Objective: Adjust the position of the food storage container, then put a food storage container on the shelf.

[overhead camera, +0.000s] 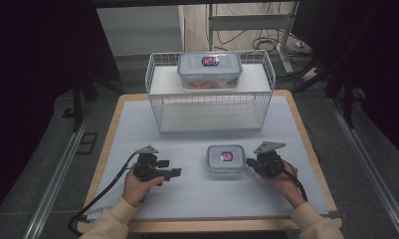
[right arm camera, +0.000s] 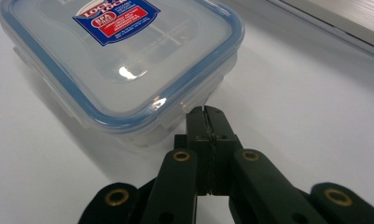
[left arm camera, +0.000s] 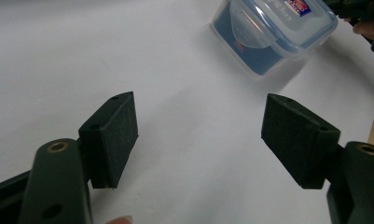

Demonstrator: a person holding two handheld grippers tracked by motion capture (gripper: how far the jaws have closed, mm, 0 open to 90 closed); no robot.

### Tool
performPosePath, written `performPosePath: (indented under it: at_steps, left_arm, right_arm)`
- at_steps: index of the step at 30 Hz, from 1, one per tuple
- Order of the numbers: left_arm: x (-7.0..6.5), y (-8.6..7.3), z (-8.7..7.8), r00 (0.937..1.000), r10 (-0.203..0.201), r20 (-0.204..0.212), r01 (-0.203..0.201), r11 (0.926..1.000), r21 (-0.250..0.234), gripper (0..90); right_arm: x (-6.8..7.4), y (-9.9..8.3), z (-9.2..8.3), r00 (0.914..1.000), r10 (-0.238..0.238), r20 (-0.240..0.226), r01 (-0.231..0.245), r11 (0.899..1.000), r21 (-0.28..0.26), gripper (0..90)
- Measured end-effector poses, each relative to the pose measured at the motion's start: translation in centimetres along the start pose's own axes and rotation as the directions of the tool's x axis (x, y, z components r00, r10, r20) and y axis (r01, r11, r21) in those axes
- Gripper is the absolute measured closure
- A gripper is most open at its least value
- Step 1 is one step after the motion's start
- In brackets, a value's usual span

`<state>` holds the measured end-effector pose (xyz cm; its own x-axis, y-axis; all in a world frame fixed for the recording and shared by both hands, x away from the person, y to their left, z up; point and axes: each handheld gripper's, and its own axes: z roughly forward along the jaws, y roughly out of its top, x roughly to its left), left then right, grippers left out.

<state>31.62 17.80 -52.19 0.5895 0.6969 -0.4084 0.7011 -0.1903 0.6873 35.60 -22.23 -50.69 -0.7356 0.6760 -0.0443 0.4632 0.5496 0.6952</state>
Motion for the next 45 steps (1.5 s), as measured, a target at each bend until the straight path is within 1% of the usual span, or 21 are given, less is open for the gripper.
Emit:
performPosePath:
  at_steps: [6, 7, 13, 18, 23, 25, 27, 29, 30, 31, 32, 33, 34, 35, 37, 38, 39, 41, 42, 43, 45]
  left_arm:
    - [0.4, -0.3, -0.5, 0.9999, -0.013, -0.008, 0.013, 0.9999, -0.011, 26.9]
    - [0.4, -0.3, -0.5, 0.9999, -0.013, -0.008, 0.013, 0.9999, -0.011, 26.9]
    - [0.5, -0.3, -0.3, 0.9998, -0.018, -0.012, 0.018, 0.9998, -0.011, 26.9]
    - [0.5, -0.3, -0.3, 0.9997, -0.019, -0.012, 0.019, 0.9998, -0.011, 26.9]
    - [0.5, -0.3, -0.3, 0.9997, -0.019, -0.013, 0.019, 0.9998, -0.011, 26.9]
    - [0.5, -0.3, -0.3, 0.9997, -0.019, -0.016, 0.018, 0.9998, -0.011, 26.9]
    - [0.6, -0.3, -0.4, 0.9996, -0.021, -0.016, 0.021, 0.9997, -0.013, 26.9]
    - [0.6, -0.3, -0.4, 0.9995, -0.024, -0.019, 0.024, 0.9996, -0.017, 26.9]
    - [0.6, -0.3, -0.4, 0.9995, -0.024, -0.019, 0.024, 0.9996, -0.017, 26.9]
    - [0.6, -0.3, -0.4, 0.9994, -0.026, -0.021, 0.026, 0.9995, -0.019, 26.8]
    - [0.6, -0.3, -0.5, 0.9994, -0.028, -0.022, 0.027, 0.9994, -0.021, 26.8]
    - [0.6, -0.2, -0.5, 0.9993, -0.028, -0.023, 0.028, 0.9994, -0.023, 26.8]
    - [0.7, -0.2, -0.5, 0.9993, -0.03, -0.024, 0.029, 0.9993, -0.024, 26.8]
    - [0.7, -0.2, -0.5, 0.9989, -0.037, -0.03, 0.036, 0.9989, -0.029, 26.7]
    - [0.7, -0.1, -0.5, 0.9987, -0.039, -0.033, 0.038, 0.9988, -0.029, 25.5]
    - [0.6, -0.1, -0.5, 0.9984, -0.042, -0.039, 0.041, 0.9987, -0.03, 25.5]
    - [0.6, 0.0, -0.5, 0.9974, -0.05, -0.052, 0.048, 0.9982, -0.036, 23.8]
    - [0.5, 0.2, -0.5, 0.9961, -0.063, -0.062, 0.06, 0.9971, -0.046, 21.0]
    - [0.5, 0.2, -0.5, 0.9961, -0.063, -0.062, 0.06, 0.9971, -0.046, 20.5]
    - [0.4, 0.6, -0.6, 0.9958, -0.07, -0.06, 0.067, 0.9962, -0.056, 20.2]
    - [0.4, 0.8, -0.5, 0.9956, -0.072, -0.059, 0.069, 0.9957, -0.062, 19.3]
  right_arm:
    - [1.3, 1.3, 1.8, 0.9995, -0.007, -0.032, 0.007, 1.0, 0.0, 89.8]
    - [1.3, 1.3, 1.8, 0.9995, -0.007, -0.032, 0.007, 1.0, 0.0, 89.8]
    - [2.5, 2.4, 2.9, 0.9987, -0.034, -0.039, 0.034, 0.999, 0.001, 89.8]
    - [2.4, 2.8, 3.6, 0.9991, -0.009, -0.042, 0.009, 1.0, -0.005, 89.8]
    - [2.4, 2.9, 3.8, 0.999, -0.005, -0.044, 0.004, 1.0, -0.008, 89.7]
    - [2.3, 2.9, 3.7, 0.999, 0.0, -0.044, 0.0, 1.0, -0.013, 89.7]
    - [2.1, 2.9, 3.1, 0.9993, 0.005, -0.038, -0.005, 1.0, -0.025, 89.7]
    - [1.6, 2.7, 2.0, 0.9987, 0.029, -0.041, -0.031, 0.998, -0.048, 89.7]
    - [1.6, 2.7, 2.0, 0.9987, 0.029, -0.041, -0.031, 0.998, -0.048, 89.7]
    - [1.2, 2.5, 1.1, 0.9969, 0.057, -0.055, -0.06, 0.996, -0.063, 89.6]
    - [1.2, 2.5, 1.1, 0.9969, 0.057, -0.055, -0.06, 0.996, -0.063, 89.6]
    - [1.1, 2.2, 0.6, 0.9954, 0.07, -0.065, -0.074, 0.995, -0.069, 89.6]
    - [1.1, 2.2, 0.6, 0.9954, 0.07, -0.065, -0.074, 0.995, -0.069, 89.6]
    - [0.9, 1.8, 0.0, 0.9945, 0.078, -0.07, -0.083, 0.994, -0.077, 89.5]
    - [0.6, 1.6, -0.3, 0.9925, 0.094, -0.077, -0.1, 0.992, -0.08, 88.5]
    - [0.6, 1.6, -0.3, 0.9925, 0.094, -0.077, -0.1, 0.992, -0.08, 88.5]
    - [0.3, 1.5, -0.4, 0.9891, 0.115, -0.092, -0.123, 0.989, -0.087, 81.5]
    - [0.1, 1.6, -0.5, 0.9824, 0.143, -0.121, -0.155, 0.983, -0.095, 70.0]
    - [0.1, 1.6, -0.5, 0.9824, 0.143, -0.121, -0.155, 0.983, -0.095, 70.0]
    - [-0.1, 1.8, -0.6, 0.9722, 0.177, -0.154, -0.194, 0.976, -0.101, 58.7]
    - [-0.2, 2.0, -0.7, 0.9624, 0.199, -0.185, -0.22, 0.97, -0.102, 54.4]
